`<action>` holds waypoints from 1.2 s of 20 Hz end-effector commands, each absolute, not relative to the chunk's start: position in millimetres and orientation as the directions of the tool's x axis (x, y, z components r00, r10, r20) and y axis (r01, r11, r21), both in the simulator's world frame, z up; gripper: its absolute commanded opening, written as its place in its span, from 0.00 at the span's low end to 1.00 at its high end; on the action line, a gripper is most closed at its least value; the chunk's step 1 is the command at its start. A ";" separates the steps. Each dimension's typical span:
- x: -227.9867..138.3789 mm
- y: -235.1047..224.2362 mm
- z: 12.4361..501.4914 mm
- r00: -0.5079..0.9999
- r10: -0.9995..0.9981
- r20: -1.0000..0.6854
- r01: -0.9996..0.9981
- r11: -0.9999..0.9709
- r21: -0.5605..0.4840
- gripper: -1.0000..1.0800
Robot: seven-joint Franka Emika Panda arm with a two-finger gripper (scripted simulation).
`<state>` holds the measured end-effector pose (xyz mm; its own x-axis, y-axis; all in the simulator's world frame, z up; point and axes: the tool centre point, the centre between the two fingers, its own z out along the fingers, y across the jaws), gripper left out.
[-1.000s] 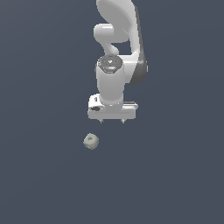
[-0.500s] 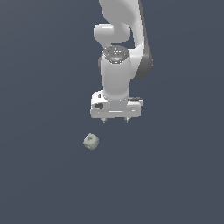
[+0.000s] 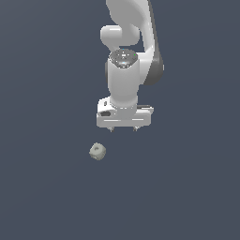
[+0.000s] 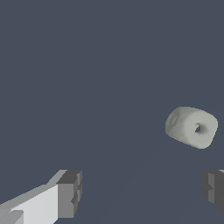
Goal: Pick up the object and move it to a goal position.
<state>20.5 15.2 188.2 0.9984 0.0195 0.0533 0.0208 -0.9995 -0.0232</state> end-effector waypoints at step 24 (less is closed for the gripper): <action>48.0 -107.0 89.8 0.918 -0.397 0.000 -0.397 -0.918 0.000 0.96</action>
<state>47.4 -105.1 91.4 0.9210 -0.3897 -0.0002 -0.3897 -0.9210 -0.0008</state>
